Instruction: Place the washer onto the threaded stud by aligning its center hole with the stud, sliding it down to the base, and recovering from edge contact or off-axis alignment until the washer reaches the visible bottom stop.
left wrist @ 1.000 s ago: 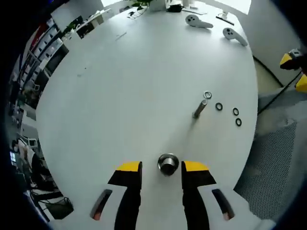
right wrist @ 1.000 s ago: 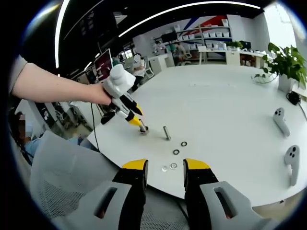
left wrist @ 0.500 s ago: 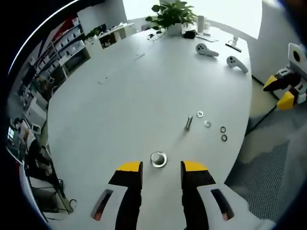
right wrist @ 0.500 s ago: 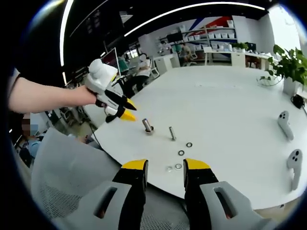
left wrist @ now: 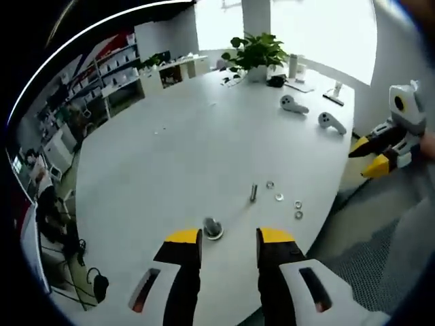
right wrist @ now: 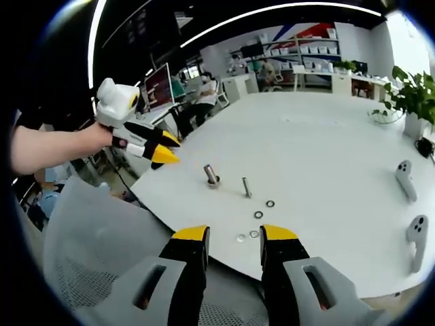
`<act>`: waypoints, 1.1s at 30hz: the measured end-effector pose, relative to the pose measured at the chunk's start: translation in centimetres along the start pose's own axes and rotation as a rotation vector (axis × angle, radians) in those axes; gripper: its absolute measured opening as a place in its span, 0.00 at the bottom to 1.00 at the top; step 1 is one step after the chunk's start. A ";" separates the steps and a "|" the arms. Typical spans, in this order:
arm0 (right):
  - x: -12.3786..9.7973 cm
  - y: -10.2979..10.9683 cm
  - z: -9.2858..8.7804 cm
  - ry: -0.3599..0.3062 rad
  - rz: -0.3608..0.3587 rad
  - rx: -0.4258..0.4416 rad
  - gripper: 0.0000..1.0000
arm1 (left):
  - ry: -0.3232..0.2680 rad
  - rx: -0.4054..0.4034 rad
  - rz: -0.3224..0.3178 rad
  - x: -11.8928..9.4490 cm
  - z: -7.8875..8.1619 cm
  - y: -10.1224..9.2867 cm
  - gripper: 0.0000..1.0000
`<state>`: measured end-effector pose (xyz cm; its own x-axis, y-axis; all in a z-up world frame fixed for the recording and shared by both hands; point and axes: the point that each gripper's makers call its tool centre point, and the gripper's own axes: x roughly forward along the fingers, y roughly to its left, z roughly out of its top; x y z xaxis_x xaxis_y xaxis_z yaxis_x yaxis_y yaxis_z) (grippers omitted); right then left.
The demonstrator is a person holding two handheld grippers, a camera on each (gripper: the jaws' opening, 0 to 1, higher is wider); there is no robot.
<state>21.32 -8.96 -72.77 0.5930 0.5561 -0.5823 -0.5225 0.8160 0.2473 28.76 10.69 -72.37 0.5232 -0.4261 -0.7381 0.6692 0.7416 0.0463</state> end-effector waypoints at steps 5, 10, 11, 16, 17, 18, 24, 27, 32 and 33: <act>0.0 -0.3 -0.3 0.014 -0.017 -0.001 0.32 | -0.057 -0.014 -0.023 -1.6 -0.3 -0.7 0.30; -0.1 -0.6 -0.5 0.031 -0.041 -0.007 0.32 | -0.105 -0.037 -0.042 -3.4 -1.5 -1.3 0.30; -0.1 -0.6 -0.5 0.032 -0.042 -0.006 0.33 | -0.104 -0.032 -0.045 -3.6 -1.8 -1.3 0.30; -0.2 -0.7 -0.6 0.036 -0.053 -0.006 0.33 | -0.140 -0.090 -0.052 -5.3 -2.6 -1.2 0.31; -0.2 -0.8 -0.6 0.038 -0.056 -0.006 0.33 | -0.138 -0.085 -0.053 -5.4 -2.8 -1.3 0.31; -0.2 -0.9 -0.6 0.040 -0.061 -0.007 0.33 | -0.134 -0.082 -0.055 -5.5 -3.0 -1.4 0.31; -0.3 -1.0 -0.7 0.046 -0.074 -0.007 0.33 | -0.135 -0.126 -0.070 -6.5 -4.3 -2.2 0.32; -0.4 -1.2 -0.8 0.046 -0.085 -0.002 0.33 | -0.130 -0.110 -0.079 -6.9 -4.7 -2.8 0.32; -0.5 -1.3 -0.8 0.044 -0.096 0.008 0.34 | -0.142 -0.066 -0.085 -7.1 -4.6 -3.2 0.32; -0.5 -1.3 -0.8 0.045 -0.096 0.009 0.34 | -0.142 -0.064 -0.091 -7.1 -4.6 -3.4 0.32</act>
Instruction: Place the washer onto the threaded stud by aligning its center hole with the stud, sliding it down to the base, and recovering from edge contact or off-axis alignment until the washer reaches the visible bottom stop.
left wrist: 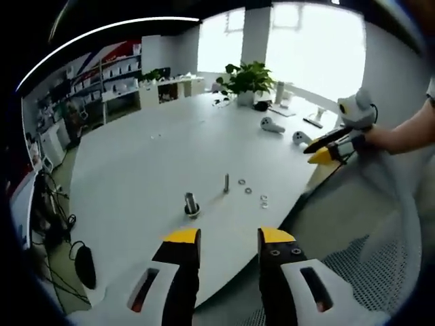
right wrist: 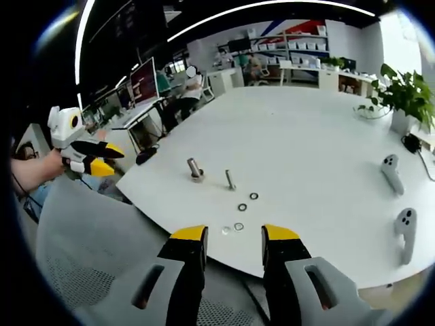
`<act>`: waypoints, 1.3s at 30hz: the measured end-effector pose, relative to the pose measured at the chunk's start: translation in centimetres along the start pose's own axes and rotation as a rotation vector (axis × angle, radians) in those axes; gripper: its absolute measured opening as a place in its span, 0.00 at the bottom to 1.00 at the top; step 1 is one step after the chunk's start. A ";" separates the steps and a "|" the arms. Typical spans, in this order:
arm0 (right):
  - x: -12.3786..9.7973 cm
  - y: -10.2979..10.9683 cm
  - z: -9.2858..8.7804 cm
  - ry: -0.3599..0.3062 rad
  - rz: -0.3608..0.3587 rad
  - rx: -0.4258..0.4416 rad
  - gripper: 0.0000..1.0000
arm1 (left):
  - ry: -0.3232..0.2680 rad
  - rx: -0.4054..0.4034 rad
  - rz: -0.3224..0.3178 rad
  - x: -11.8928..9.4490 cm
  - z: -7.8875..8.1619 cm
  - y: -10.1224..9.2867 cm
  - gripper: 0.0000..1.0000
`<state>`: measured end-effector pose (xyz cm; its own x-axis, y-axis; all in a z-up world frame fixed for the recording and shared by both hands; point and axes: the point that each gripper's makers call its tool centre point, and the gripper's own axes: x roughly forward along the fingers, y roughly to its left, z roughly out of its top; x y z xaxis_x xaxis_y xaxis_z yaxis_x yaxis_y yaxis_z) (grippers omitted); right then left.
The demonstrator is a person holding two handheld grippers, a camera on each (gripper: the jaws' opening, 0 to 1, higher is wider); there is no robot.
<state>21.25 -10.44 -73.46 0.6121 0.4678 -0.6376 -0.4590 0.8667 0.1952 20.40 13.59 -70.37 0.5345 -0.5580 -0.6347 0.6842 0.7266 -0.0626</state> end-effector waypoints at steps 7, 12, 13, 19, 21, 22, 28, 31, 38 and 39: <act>0.0 0.0 -0.1 0.006 -0.003 -0.002 0.34 | 0.025 0.038 0.013 -0.3 -0.7 -0.2 0.32; 0.0 -0.2 -0.1 0.005 -0.010 0.003 0.34 | 0.009 0.004 0.034 -0.8 -1.3 0.5 0.31; 0.0 -0.2 -0.1 0.004 -0.012 0.004 0.34 | 0.021 0.012 0.049 -0.7 -1.8 0.7 0.31; 0.0 -0.3 -0.3 0.018 -0.021 0.000 0.34 | 0.016 -0.007 0.073 -0.7 -1.8 1.2 0.35; 0.0 -0.3 -0.4 0.021 -0.024 -0.002 0.34 | 0.016 -0.013 0.075 -0.7 -2.0 1.2 0.36; 0.0 -0.3 -0.4 0.026 -0.022 -0.007 0.34 | 0.016 -0.013 0.073 -0.7 -2.0 1.2 0.36; 0.1 -0.1 -0.8 0.055 -0.024 -0.057 0.34 | 0.011 -0.046 0.076 -0.7 -2.2 1.3 0.37; 0.2 -0.1 -1.2 0.082 -0.025 -0.071 0.34 | 0.008 -0.058 0.078 -0.7 -2.1 1.5 0.37; 0.2 -0.2 -1.6 0.102 -0.028 -0.077 0.34 | 0.013 -0.056 0.082 -0.6 -2.3 1.4 0.37; 0.2 -0.2 -1.7 0.106 -0.027 -0.083 0.34 | 0.015 -0.058 0.084 -0.6 -2.3 1.4 0.37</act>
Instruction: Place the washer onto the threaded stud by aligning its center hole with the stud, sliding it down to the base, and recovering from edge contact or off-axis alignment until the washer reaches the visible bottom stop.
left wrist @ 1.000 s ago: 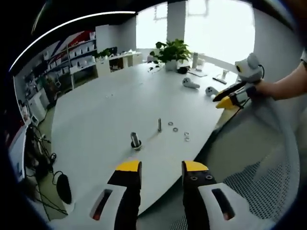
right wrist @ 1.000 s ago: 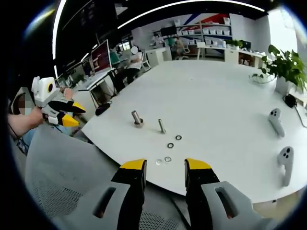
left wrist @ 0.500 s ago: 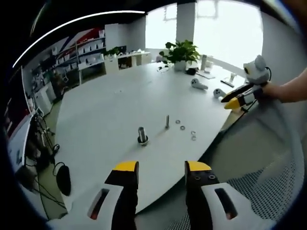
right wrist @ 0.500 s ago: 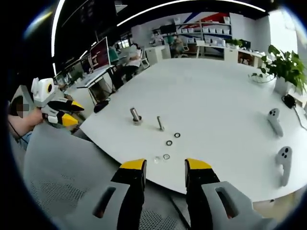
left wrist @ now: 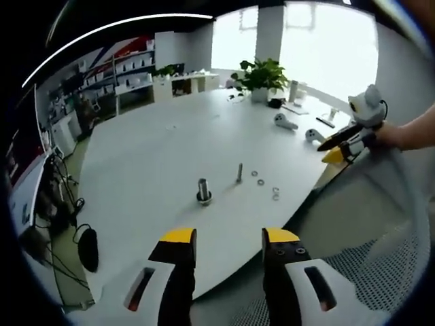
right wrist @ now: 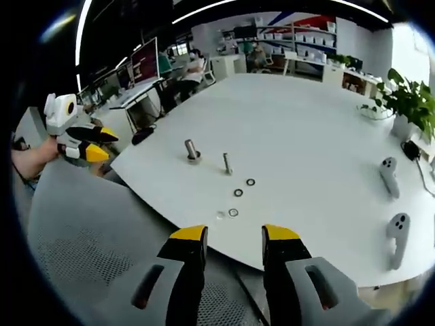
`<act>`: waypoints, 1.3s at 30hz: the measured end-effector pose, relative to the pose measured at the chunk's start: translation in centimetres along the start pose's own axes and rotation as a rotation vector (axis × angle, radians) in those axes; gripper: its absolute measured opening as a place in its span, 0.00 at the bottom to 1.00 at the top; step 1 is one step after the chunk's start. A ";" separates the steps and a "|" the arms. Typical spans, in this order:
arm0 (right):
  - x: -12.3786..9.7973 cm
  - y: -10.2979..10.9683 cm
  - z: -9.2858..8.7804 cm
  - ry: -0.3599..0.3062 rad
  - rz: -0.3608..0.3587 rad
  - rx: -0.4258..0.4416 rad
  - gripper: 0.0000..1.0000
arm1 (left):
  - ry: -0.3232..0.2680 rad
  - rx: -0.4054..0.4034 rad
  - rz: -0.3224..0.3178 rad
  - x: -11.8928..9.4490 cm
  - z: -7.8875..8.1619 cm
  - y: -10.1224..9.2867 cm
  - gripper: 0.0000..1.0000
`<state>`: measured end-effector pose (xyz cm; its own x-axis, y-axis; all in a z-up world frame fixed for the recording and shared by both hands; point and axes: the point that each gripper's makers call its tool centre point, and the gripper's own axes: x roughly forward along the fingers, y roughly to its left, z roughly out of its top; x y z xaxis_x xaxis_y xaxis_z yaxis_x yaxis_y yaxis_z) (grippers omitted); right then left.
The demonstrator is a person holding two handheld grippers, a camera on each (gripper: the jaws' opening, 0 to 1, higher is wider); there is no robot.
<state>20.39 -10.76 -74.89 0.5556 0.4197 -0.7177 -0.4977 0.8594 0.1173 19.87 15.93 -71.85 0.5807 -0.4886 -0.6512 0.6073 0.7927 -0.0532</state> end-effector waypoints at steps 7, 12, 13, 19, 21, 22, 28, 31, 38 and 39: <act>0.3 0.3 -0.7 0.047 0.009 -0.017 0.34 | 0.021 0.011 0.016 0.1 -0.4 0.3 0.37; 0.6 0.9 -0.5 0.078 0.032 -0.043 0.40 | 0.007 -0.006 0.022 -0.1 0.0 0.6 0.37; 0.6 1.1 -0.4 0.076 0.041 -0.037 0.41 | 0.005 -0.009 0.022 0.0 0.0 0.7 0.37; 0.7 1.6 -0.9 0.130 0.065 -0.107 0.42 | 0.001 0.002 0.017 0.0 0.0 0.5 0.37; 1.1 1.1 -0.2 0.152 0.048 -0.185 0.42 | 0.003 0.002 0.016 0.0 0.0 0.5 0.38; 1.4 1.2 0.3 0.144 0.055 -0.179 0.41 | 0.005 -0.001 0.015 0.0 -0.1 0.5 0.38; 3.8 1.2 2.2 0.168 0.075 -0.173 0.41 | 0.006 0.006 0.009 0.0 0.0 0.4 0.38; 5.4 1.5 2.4 0.188 0.090 -0.169 0.41 | 0.011 0.008 0.008 0.1 -0.2 0.3 0.38; 7.9 2.5 2.3 0.206 0.112 -0.107 0.41 | 0.013 0.008 0.010 0.1 -0.3 0.4 0.38; 8.1 2.6 2.2 0.210 0.114 -0.104 0.41 | 0.015 0.008 0.009 0.1 -0.3 0.4 0.38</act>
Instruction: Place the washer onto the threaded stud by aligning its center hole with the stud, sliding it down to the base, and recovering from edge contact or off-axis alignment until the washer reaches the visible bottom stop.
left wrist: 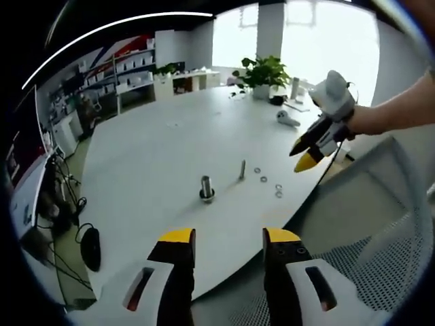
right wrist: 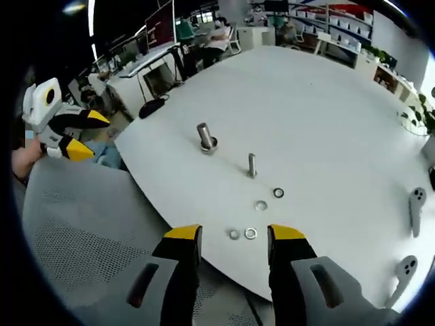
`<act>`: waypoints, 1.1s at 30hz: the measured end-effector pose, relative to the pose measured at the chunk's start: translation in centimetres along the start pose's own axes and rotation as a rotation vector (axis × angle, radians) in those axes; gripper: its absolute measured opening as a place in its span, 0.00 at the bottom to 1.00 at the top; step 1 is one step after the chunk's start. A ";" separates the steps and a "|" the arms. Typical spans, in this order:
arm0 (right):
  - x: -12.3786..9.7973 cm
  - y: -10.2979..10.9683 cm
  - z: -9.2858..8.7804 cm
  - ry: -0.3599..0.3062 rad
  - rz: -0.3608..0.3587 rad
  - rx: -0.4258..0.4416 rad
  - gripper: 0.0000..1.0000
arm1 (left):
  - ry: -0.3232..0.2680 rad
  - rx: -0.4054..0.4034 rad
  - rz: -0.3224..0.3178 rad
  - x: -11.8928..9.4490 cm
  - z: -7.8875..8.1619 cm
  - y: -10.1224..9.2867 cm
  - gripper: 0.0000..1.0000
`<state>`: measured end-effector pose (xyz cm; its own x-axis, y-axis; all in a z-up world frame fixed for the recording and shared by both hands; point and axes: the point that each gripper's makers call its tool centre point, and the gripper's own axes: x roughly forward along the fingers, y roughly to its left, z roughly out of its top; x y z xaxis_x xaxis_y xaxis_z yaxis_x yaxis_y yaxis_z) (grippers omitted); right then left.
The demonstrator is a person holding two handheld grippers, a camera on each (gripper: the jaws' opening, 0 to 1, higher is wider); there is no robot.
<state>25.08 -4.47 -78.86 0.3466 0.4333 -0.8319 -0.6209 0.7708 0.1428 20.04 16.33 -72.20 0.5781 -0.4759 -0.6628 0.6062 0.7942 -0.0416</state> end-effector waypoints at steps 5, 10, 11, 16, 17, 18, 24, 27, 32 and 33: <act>1.0 -0.4 -0.7 0.033 -0.005 -0.001 0.40 | 0.000 0.003 -0.001 0.0 0.0 0.0 0.37; 1.6 -0.4 -1.3 0.066 -0.007 -0.022 0.40 | 0.006 0.010 -0.007 0.1 -0.1 -0.2 0.37; 1.6 -0.4 -1.4 0.069 -0.008 -0.024 0.40 | 0.004 0.006 -0.007 0.1 -0.1 -0.2 0.37; 2.2 -0.8 -1.9 0.090 -0.010 -0.026 0.40 | 0.004 0.001 -0.003 0.0 -0.1 -0.1 0.37; 2.3 -0.8 -2.0 0.096 -0.016 -0.039 0.40 | 0.005 0.001 -0.002 0.0 -0.2 -0.1 0.37; 2.4 -0.8 -2.2 0.103 -0.018 -0.053 0.40 | 0.005 0.001 -0.003 0.0 -0.1 -0.1 0.37; 2.7 -0.6 -2.5 0.118 -0.018 -0.074 0.40 | 0.015 0.008 -0.010 0.1 -0.3 -0.3 0.37; 2.8 -0.5 -2.7 0.126 -0.018 -0.086 0.40 | 0.013 0.003 -0.014 0.1 -0.2 -0.3 0.37; 2.9 -0.9 -3.4 0.148 -0.024 -0.116 0.40 | 0.013 0.007 -0.021 0.1 -0.2 -0.5 0.37; 2.9 -1.0 -3.4 0.147 -0.025 -0.113 0.40 | 0.009 0.009 -0.022 0.1 -0.1 -0.6 0.37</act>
<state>24.26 -5.56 -83.22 0.2617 0.3357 -0.9049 -0.6912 0.7196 0.0671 19.69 15.89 -72.36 0.5597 -0.4894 -0.6687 0.6237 0.7802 -0.0489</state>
